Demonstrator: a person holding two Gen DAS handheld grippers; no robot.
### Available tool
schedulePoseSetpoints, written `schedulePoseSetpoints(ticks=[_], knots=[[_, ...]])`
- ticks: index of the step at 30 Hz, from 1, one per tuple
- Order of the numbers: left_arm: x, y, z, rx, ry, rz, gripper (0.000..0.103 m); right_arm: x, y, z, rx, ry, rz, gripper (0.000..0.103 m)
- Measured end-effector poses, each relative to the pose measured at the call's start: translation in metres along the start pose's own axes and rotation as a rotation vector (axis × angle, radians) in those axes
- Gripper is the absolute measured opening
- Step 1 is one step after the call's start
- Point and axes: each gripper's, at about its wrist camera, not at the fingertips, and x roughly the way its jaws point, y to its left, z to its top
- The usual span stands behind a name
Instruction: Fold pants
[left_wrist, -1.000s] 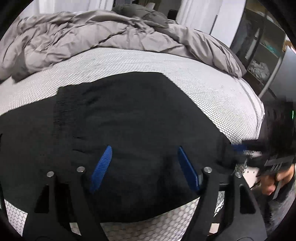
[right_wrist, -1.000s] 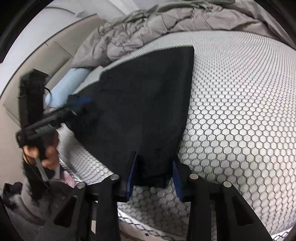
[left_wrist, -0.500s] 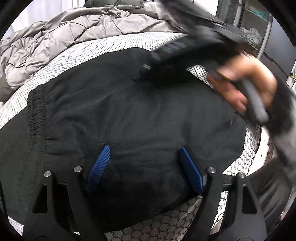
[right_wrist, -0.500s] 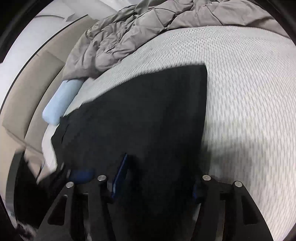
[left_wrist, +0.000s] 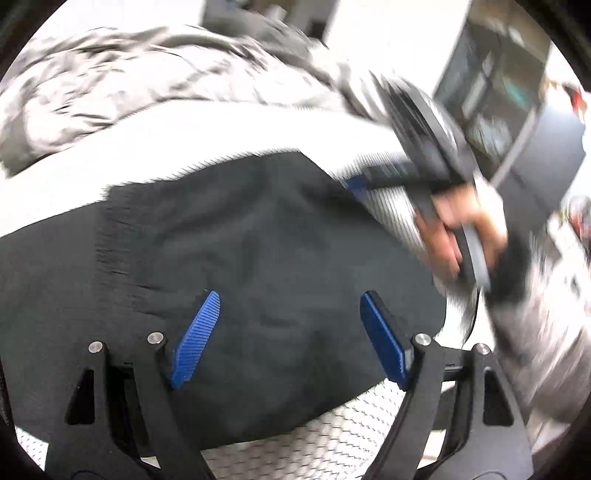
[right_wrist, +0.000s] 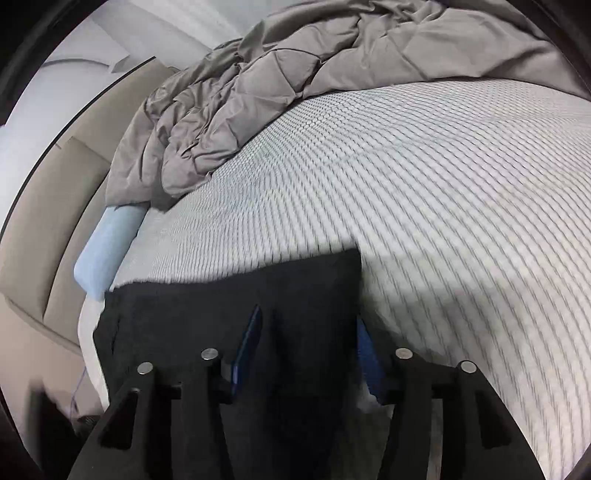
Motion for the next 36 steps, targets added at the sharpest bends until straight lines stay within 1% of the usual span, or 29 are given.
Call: schedulePoseSetpoints(ticks=[1,3,4,6,7,8,9,10,11,12,13,14,16,17,18,19,21,23,25,27,28,29,30,31,32,33,34,35,36], knots=[[-0.004,0.010,0.002,-0.031,-0.020,0.034,0.078,-0.003,-0.002,-0.014,0.014,0.018,0.026,0.051],[-0.006,0.030,0.006,-0.086,-0.042,0.082,0.078,0.000,0.005,-0.029,-0.006,0.028,0.041,0.025],[-0.006,0.041,0.006,-0.116,-0.039,0.101,0.078,-0.001,0.008,-0.025,-0.033,0.016,0.042,0.016],[-0.004,0.056,0.006,-0.145,-0.035,0.160,0.078,0.002,0.014,-0.015,-0.030,-0.016,0.019,0.014],[-0.006,0.058,0.004,-0.146,-0.037,0.193,0.078,0.003,0.017,-0.012,-0.069,-0.019,-0.044,0.018],[-0.008,0.058,0.002,-0.138,-0.041,0.218,0.078,0.004,0.020,-0.013,-0.101,-0.012,-0.145,0.033],[-0.013,0.055,-0.001,-0.111,-0.053,0.255,0.078,0.001,0.022,-0.019,-0.118,-0.013,-0.229,0.040],[-0.016,0.049,-0.002,-0.079,-0.060,0.282,0.078,-0.009,0.031,-0.028,-0.152,-0.038,-0.267,0.043],[-0.018,0.043,-0.003,-0.045,-0.070,0.291,0.078,-0.021,0.040,-0.037,-0.187,-0.070,-0.300,0.043],[-0.022,0.035,-0.003,-0.006,-0.090,0.284,0.078,-0.031,0.046,-0.046,-0.212,-0.101,-0.328,0.043],[-0.022,0.026,-0.004,0.034,-0.112,0.255,0.078,-0.044,0.060,-0.060,-0.247,-0.149,-0.346,0.043],[-0.017,0.017,-0.002,0.066,-0.111,0.223,0.078,-0.051,0.074,-0.074,-0.277,-0.168,-0.319,0.043],[-0.003,0.001,-0.007,0.136,-0.042,0.148,0.076,-0.045,0.098,-0.094,-0.303,-0.128,-0.246,0.043],[0.008,-0.001,-0.008,0.148,0.007,0.116,0.072,-0.034,0.109,-0.103,-0.330,-0.090,-0.213,0.043],[0.020,0.001,-0.010,0.149,0.072,0.102,0.064,-0.022,0.119,-0.110,-0.367,-0.060,-0.189,0.043],[0.027,0.007,-0.014,0.149,0.105,0.116,0.061,-0.007,0.127,-0.117,-0.416,-0.025,-0.185,0.044],[0.022,0.020,-0.023,0.164,0.103,0.146,0.059,0.011,0.127,-0.131,-0.484,0.014,-0.260,0.043],[0.009,0.034,-0.030,0.156,0.096,0.125,0.059,-0.005,0.111,-0.136,-0.481,-0.025,-0.338,0.043],[-0.002,0.044,-0.030,0.135,0.087,0.143,0.058,-0.024,0.093,-0.138,-0.438,-0.056,-0.405,0.043],[-0.017,0.043,-0.027,0.129,0.077,0.163,0.058,-0.038,0.081,-0.138,-0.367,-0.076,-0.420,0.045],[-0.026,0.039,-0.022,0.132,0.049,0.151,0.058,-0.044,0.081,-0.138,-0.347,-0.091,-0.408,0.045],[-0.035,0.031,-0.020,0.136,0.020,0.137,0.058,-0.047,0.084,-0.136,-0.344,-0.105,-0.377,0.045],[-0.037,0.025,-0.008,0.133,-0.020,0.122,0.060,-0.048,0.091,-0.133,-0.354,-0.116,-0.357,0.046],[-0.033,0.021,0.002,0.127,-0.022,0.118,0.060,-0.044,0.101,-0.129,-0.373,-0.123,-0.354,0.051],[-0.022,0.018,0.013,0.127,-0.005,0.104,0.060,-0.037,0.111,-0.123,-0.394,-0.128,-0.351,0.054],[-0.005,0.016,0.025,0.132,0.023,0.084,0.059,-0.029,0.118,-0.117,-0.402,-0.130,-0.336,0.054],[0.008,0.017,0.028,0.131,0.053,0.089,0.059,-0.017,0.122,-0.108,-0.402,-0.103,-0.296,0.054],[0.024,0.022,0.027,0.123,0.109,0.118,0.059,-0.011,0.121,-0.102,-0.397,-0.063,-0.289,0.054],[0.034,0.026,0.021,0.118,0.148,0.141,0.058,-0.004,0.121,-0.097,-0.397,-0.032,-0.324,0.053]])
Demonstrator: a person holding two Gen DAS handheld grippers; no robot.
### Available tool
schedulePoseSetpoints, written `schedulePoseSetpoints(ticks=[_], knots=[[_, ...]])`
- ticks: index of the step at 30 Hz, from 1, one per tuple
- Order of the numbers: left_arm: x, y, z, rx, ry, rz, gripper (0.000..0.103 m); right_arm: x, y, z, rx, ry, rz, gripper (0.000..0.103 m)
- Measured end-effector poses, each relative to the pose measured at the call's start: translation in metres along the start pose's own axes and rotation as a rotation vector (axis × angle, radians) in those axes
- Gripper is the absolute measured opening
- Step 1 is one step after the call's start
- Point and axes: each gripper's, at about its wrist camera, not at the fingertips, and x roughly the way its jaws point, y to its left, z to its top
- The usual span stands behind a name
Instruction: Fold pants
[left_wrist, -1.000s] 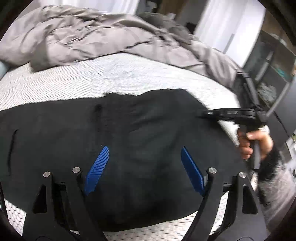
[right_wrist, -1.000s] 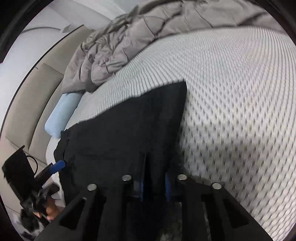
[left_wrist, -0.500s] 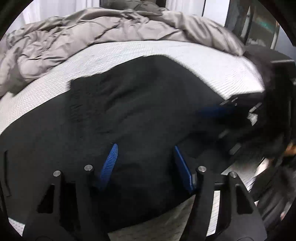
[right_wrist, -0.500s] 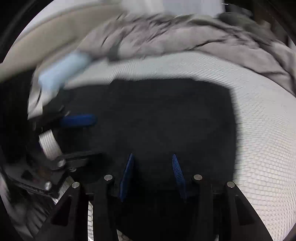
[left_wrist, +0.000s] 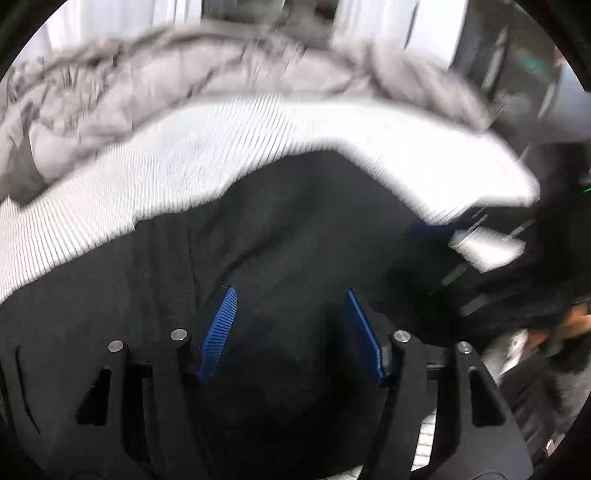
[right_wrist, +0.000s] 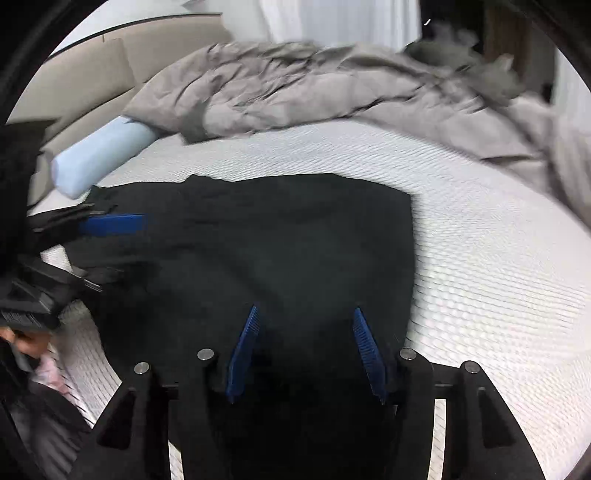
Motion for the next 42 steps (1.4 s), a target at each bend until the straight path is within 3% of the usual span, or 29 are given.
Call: schedulePoseSetpoints(ticks=[2,4,7,9,11,12,14,16,18,19,21,23,25,26,28,29,30,32,33,35,36,39,42], knots=[[0.004,0.004,-0.009,0.022,-0.006,0.004,0.057,-0.011,-0.009,-0.002,-0.019,-0.051,-0.118,0.053],[-0.002,0.003,-0.013,0.046,-0.017,0.006,0.057,-0.024,-0.026,-0.007,0.005,-0.069,-0.181,0.054],[-0.002,0.005,-0.015,0.011,-0.019,0.002,0.058,-0.037,-0.035,-0.007,0.069,-0.111,-0.089,0.054],[0.002,0.002,-0.012,0.019,-0.015,0.011,0.058,-0.022,-0.012,0.007,0.017,-0.096,0.016,0.053],[0.005,0.005,-0.007,0.019,-0.014,-0.002,0.057,0.007,0.015,0.014,-0.044,-0.040,0.092,0.053],[0.004,0.009,-0.009,0.014,-0.013,-0.020,0.051,0.025,0.019,0.013,-0.056,0.010,0.083,0.053],[0.002,0.018,-0.010,-0.009,-0.018,-0.050,0.049,0.045,0.009,0.008,-0.079,0.040,0.023,0.051],[-0.006,0.028,-0.014,-0.043,-0.021,-0.067,0.049,0.032,-0.012,0.001,-0.046,0.038,-0.046,0.051],[-0.022,0.027,-0.015,-0.047,-0.020,-0.041,0.049,0.018,-0.028,-0.005,-0.021,0.027,-0.187,0.052],[-0.031,0.026,-0.014,-0.041,-0.035,-0.029,0.049,0.010,-0.036,-0.007,0.001,0.014,-0.209,0.052],[-0.055,0.024,-0.008,-0.014,-0.127,-0.020,0.051,-0.011,-0.046,-0.006,0.062,-0.048,-0.125,0.052],[-0.058,0.025,0.009,-0.020,-0.165,-0.030,0.056,-0.025,-0.037,0.006,0.056,-0.131,-0.066,0.052],[-0.035,0.028,0.027,-0.031,-0.139,-0.072,0.056,-0.014,-0.020,0.025,0.005,-0.118,0.005,0.052],[-0.016,0.030,0.033,-0.020,-0.091,-0.080,0.055,-0.002,-0.014,0.032,-0.008,-0.094,0.043,0.052],[0.016,0.039,0.035,-0.021,-0.008,-0.030,0.049,0.033,-0.001,0.040,-0.028,-0.001,0.113,0.052],[0.027,0.046,0.031,-0.029,0.013,-0.022,0.034,0.051,-0.004,0.043,-0.041,0.048,0.097,0.052],[0.031,0.058,0.024,-0.051,0.000,-0.051,0.028,0.062,-0.007,0.041,-0.060,0.069,0.051,0.051],[0.024,0.071,0.021,-0.090,-0.013,-0.104,0.027,0.060,-0.021,0.035,-0.083,0.064,-0.031,0.051],[0.016,0.075,0.021,-0.101,-0.012,-0.050,0.027,0.053,-0.030,0.034,-0.071,0.067,-0.071,0.051],[0.002,0.077,0.023,-0.107,-0.027,0.006,0.029,0.039,-0.046,0.029,-0.038,0.073,-0.194,0.052],[-0.007,0.076,0.025,-0.102,-0.054,0.010,0.029,0.032,-0.050,0.029,-0.030,0.061,-0.216,0.052],[-0.011,0.062,0.041,-0.063,-0.105,-0.007,0.036,0.018,-0.045,0.044,-0.005,-0.041,-0.109,0.052],[0.027,0.050,0.053,-0.017,-0.044,-0.004,0.036,0.029,-0.025,0.068,-0.011,-0.073,0.016,0.052]])
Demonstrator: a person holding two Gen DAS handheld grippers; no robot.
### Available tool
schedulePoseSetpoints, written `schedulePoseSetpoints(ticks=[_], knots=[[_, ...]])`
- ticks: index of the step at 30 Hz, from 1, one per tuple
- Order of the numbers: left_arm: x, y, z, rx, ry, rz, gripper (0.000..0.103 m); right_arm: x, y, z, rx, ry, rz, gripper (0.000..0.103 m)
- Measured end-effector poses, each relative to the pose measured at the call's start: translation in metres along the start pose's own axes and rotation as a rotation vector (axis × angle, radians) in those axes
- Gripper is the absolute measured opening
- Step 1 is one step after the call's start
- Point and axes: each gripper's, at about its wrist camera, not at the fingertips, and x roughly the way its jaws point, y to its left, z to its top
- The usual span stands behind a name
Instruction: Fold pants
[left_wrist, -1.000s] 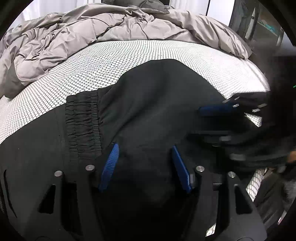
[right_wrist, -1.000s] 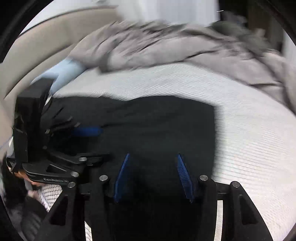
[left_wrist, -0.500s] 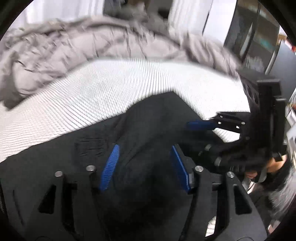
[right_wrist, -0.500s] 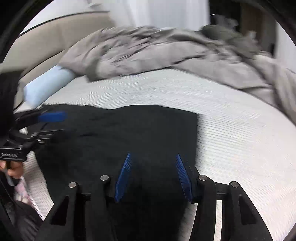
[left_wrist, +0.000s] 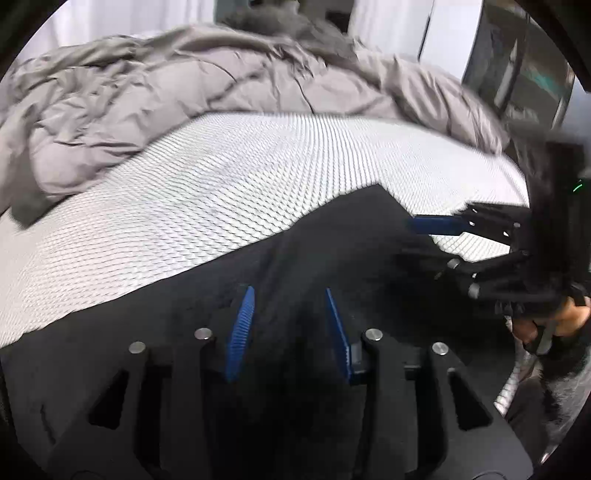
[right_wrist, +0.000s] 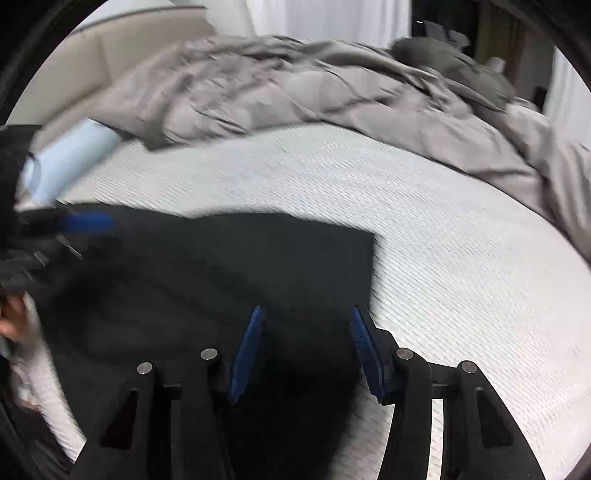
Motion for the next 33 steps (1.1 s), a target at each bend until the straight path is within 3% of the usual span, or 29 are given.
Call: schedulePoseSetpoints(ticks=[2,4,6,8,11,13,15,17,19,21,22,24,26,27,29,31,33], knots=[[0.022,0.002,-0.003,-0.007,0.054,0.021,0.034,0.027,0.014,0.009,0.004,0.025,0.068,0.052],[0.029,0.014,-0.008,-0.050,0.048,-0.027,0.029,0.054,0.022,0.004,0.000,0.094,0.073,0.051],[0.022,0.025,-0.011,-0.082,0.039,-0.063,0.020,0.063,0.021,-0.001,-0.060,0.116,-0.016,0.051],[0.013,0.028,-0.012,-0.106,0.034,-0.077,0.020,0.055,0.010,-0.003,-0.073,0.114,-0.132,0.051],[-0.021,0.028,-0.025,-0.139,0.027,-0.042,0.024,0.037,-0.004,-0.011,-0.051,0.090,-0.268,0.052],[-0.053,0.016,-0.038,-0.118,-0.025,-0.054,0.034,0.020,-0.008,-0.013,-0.021,0.061,-0.204,0.052],[-0.071,-0.006,-0.056,-0.063,-0.055,-0.018,0.057,-0.001,0.005,-0.018,-0.006,0.024,-0.073,0.052],[-0.069,-0.024,-0.072,0.005,-0.029,-0.001,0.058,-0.013,0.028,-0.026,-0.036,0.005,0.036,0.060],[-0.051,-0.025,-0.088,-0.012,0.052,0.017,0.058,-0.005,0.051,-0.034,-0.077,0.035,0.112,0.062],[-0.059,-0.014,-0.104,-0.079,0.045,-0.013,0.055,0.015,0.061,-0.047,-0.110,0.110,0.097,0.062],[-0.069,-0.010,-0.109,-0.100,0.034,-0.001,0.055,0.022,0.061,-0.055,-0.139,0.137,0.034,0.062],[-0.103,0.003,-0.125,-0.160,-0.009,0.057,0.057,0.008,0.050,-0.066,-0.143,0.099,-0.057,0.064],[-0.139,0.026,-0.144,-0.255,-0.075,0.073,0.063,-0.011,0.034,-0.072,-0.092,0.065,-0.085,0.068],[-0.156,0.038,-0.157,-0.316,-0.108,0.092,0.076,-0.020,0.026,-0.074,-0.055,0.031,-0.070,0.077],[-0.186,0.071,-0.182,-0.464,-0.172,0.165,0.087,-0.037,0.009,-0.076,0.061,-0.043,-0.024,0.094],[-0.202,0.100,-0.204,-0.594,-0.196,0.193,0.093,-0.051,-0.003,-0.075,0.149,-0.114,0.055,0.096],[-0.211,0.145,-0.232,-0.803,-0.219,0.179,0.097,-0.060,-0.009,-0.073,0.198,-0.164,0.108,0.098]])
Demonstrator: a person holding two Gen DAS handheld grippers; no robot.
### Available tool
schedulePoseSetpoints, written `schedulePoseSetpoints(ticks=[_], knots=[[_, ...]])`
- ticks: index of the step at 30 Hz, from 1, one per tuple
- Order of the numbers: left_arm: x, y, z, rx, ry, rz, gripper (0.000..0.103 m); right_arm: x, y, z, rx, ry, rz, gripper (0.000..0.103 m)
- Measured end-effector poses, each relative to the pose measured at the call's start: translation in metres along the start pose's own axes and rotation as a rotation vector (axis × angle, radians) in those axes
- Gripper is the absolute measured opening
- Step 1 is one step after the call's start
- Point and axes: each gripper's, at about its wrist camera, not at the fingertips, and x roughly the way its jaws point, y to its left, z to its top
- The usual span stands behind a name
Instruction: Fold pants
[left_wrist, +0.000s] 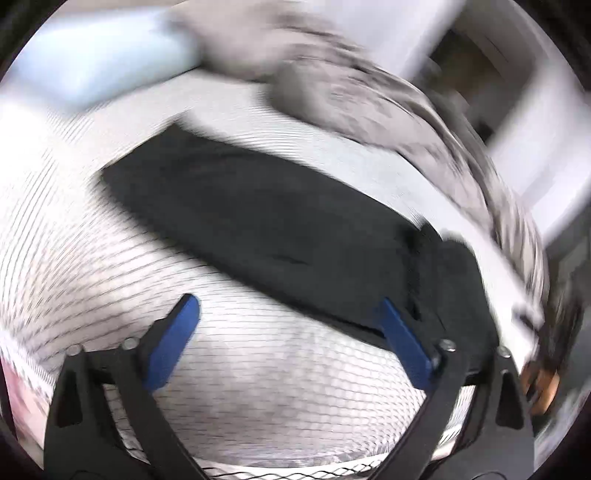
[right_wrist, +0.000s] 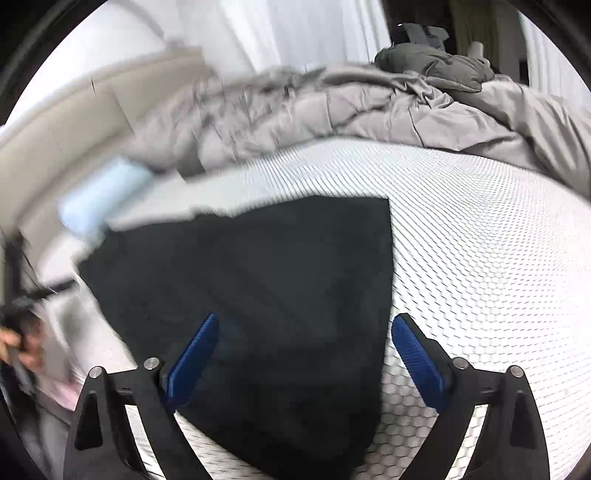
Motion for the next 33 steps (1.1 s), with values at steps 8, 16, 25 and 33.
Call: schedulePoseSetpoints(ticks=[8,16,25,33], knots=[[0.031,0.069,0.050,-0.333,-0.093,-0.100,0.077,-0.009,0.005,-0.002,0.013,-0.024,0.039,0.099],[0.040,0.042,0.078,-0.236,-0.122,0.058,0.002,-0.012,0.007,-0.008,-0.035,-0.003,0.035,0.099],[-0.045,-0.187,0.060,0.227,-0.206,-0.179,0.002,-0.040,-0.009,-0.007,0.001,-0.065,0.038,0.099],[0.021,-0.350,-0.051,0.513,0.192,-0.511,0.071,-0.058,-0.048,-0.010,0.090,-0.088,-0.041,0.099]])
